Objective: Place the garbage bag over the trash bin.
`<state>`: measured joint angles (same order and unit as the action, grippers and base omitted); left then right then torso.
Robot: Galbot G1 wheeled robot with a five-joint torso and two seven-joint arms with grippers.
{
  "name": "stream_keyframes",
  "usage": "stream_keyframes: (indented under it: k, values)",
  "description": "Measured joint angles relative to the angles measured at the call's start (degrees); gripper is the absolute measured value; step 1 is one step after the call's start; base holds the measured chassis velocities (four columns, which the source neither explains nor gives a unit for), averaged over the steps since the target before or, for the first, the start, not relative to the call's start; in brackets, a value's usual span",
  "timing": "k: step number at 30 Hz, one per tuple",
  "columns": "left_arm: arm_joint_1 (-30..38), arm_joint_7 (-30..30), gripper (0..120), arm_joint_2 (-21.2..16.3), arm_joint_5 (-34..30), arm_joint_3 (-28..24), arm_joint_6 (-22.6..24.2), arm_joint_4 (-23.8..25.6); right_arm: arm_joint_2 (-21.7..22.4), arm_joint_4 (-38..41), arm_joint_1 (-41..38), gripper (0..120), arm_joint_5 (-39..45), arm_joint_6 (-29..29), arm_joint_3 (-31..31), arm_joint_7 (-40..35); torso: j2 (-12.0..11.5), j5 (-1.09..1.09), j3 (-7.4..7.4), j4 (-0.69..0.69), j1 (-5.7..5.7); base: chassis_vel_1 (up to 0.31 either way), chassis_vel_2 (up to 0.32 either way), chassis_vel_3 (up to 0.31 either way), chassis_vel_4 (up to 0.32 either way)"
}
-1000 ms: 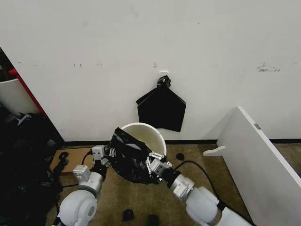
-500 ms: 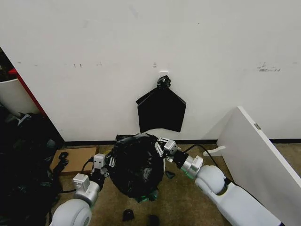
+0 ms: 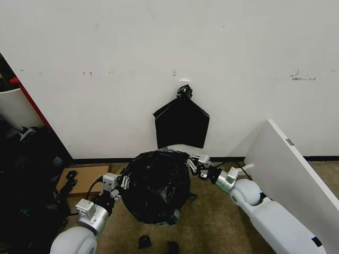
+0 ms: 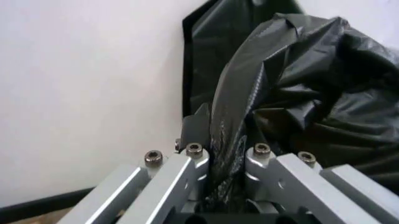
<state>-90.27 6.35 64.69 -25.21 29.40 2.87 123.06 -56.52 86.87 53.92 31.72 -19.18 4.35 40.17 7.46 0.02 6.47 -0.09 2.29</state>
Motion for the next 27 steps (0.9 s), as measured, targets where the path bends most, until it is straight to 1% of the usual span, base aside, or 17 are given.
stream_keyframes:
  k: [2, 4, 6, 7, 10, 12, 15, 17, 19, 20, 21, 22, 23, 24, 25, 26, 27]
  values:
    - [0.38, 0.32, 4, -0.11, -1.52, 0.19, 0.09, 0.69, -0.17, -2.13, -0.11, 0, 1.01, -2.04, 0.60, 3.33, 0.00, 0.00, 0.00, 0.00, 0.00, 0.000, 0.000, 0.000, 0.000]
    - [0.47, 0.53, 4, -0.20, -2.19, 0.27, 0.18, 1.09, -0.32, -2.93, -0.17, 0, 1.28, -3.14, 0.62, 3.86, 0.00, 0.00, 0.00, 0.00, 0.00, 0.000, 0.000, 0.000, 0.000]
    - [0.54, 0.92, 4, -0.30, -3.32, 0.37, 0.50, 1.87, -0.79, -4.12, -0.40, 0, 1.28, -5.96, 0.33, 3.21, 0.00, -0.01, 0.00, 0.00, 0.00, 0.000, 0.000, 0.000, 0.000]
    - [0.55, 1.11, 4, -0.35, -4.05, 0.41, 0.87, 2.45, -1.40, -4.95, -0.68, 0, 0.22, -9.21, -0.33, 0.90, 0.00, -0.01, 0.00, 0.00, 0.00, 0.000, 0.000, 0.000, 0.000]
    - [0.61, 1.24, 4, -0.34, -5.38, 0.48, 1.82, 3.43, -3.04, -6.02, -1.20, 0, -3.78, -14.35, -1.36, -4.09, 0.00, 0.01, 0.00, 0.02, 0.00, 0.000, 0.000, 0.000, 0.000]
    - [0.62, 1.22, 4, -0.28, -5.67, 0.50, 2.07, 3.60, -3.41, -6.23, -1.33, 0, -4.92, -15.11, -1.49, -5.06, 0.00, -0.01, 0.00, 0.02, 0.00, 0.000, 0.000, 0.000, 0.000]
    - [0.52, 1.11, 4, 0.00, -6.78, 0.51, 2.87, 4.13, -4.97, -7.60, -1.96, 0, -9.62, -17.66, -1.97, -9.34, 0.00, 0.00, 0.00, 0.02, 0.00, 0.000, 0.000, 0.000, 0.000]
    - [0.38, 0.74, 4, 0.32, -8.01, 0.50, 3.49, 4.52, -6.18, -8.98, -2.35, 0, -12.70, -19.09, -2.49, -14.19, 0.00, -0.01, 0.00, 0.02, 0.00, 0.000, 0.000, 0.000, 0.000]
    - [0.42, -0.02, 4, 0.76, -9.09, 0.49, 4.01, 4.63, -7.11, -9.93, -2.41, 7, -14.36, -20.05, -2.85, -18.09, 0.00, 0.00, 0.00, 0.02, 0.00, 0.000, 0.000, 0.000, 0.000]
    - [0.42, -0.02, 4, 0.76, -9.09, 0.49, 4.01, 4.63, -7.11, -9.93, -2.41, 7, -14.36, -20.05, -2.85, -18.09, 0.00, 0.00, 0.00, 0.02, 0.00, 0.000, 0.000, 0.000, 0.000]
    - [0.63, -0.62, 4, 1.13, -9.87, 0.45, 4.28, 4.63, -7.67, -10.30, -2.31, 11, -14.82, -20.56, -2.92, -20.28, 0.00, 0.00, 0.00, 0.02, 0.00, 0.000, 0.000, 0.000, 0.000]
    - [0.73, -0.79, 4, 1.26, -10.18, 0.44, 4.35, 4.62, -7.76, -10.31, -2.25, 13, -14.84, -20.60, -2.92, -20.70, 0.00, 0.00, 0.00, 0.02, 0.00, 0.000, 0.000, 0.000, 0.000]
    - [1.23, -1.39, 4, 1.72, -11.40, 0.39, 4.55, 4.34, -7.95, -9.98, -1.68, 20, -14.37, -20.52, -2.95, -22.26, 0.00, 0.00, 0.00, 0.02, 0.00, 0.000, 0.000, 0.000, 0.000]
    - [1.39, -1.55, 4, 1.85, -11.76, 0.38, 4.61, 4.20, -7.94, -9.67, -1.40, 21, -13.76, -20.31, -3.00, -22.64, 0.00, 0.00, 0.00, 0.02, 0.00, 0.000, 0.000, 0.000, 0.000]
    - [2.01, -1.98, 4, 2.21, -12.98, 0.35, 4.79, 3.51, -7.61, -7.98, -0.25, 28, -10.31, -19.02, -3.24, -23.58, 0.00, 0.00, 0.00, 0.01, 0.00, 0.000, 0.000, 0.000, 0.000]
    - [2.30, -2.11, 4, 2.36, -13.37, 0.34, 4.82, 3.08, -7.30, -6.71, 0.41, 32, -8.17, -18.13, -3.34, -24.07, 0.00, 0.00, 0.00, 0.00, 0.00, 0.000, 0.000, 0.000, 0.000]
    - [2.30, -2.11, 4, 2.36, -13.37, 0.34, 4.82, 3.08, -7.30, -6.71, 0.41, 32, -8.17, -18.13, -3.34, -24.07, 0.00, 0.00, 0.00, 0.00, 0.00, 0.000, 0.000, 0.000, 0.000]
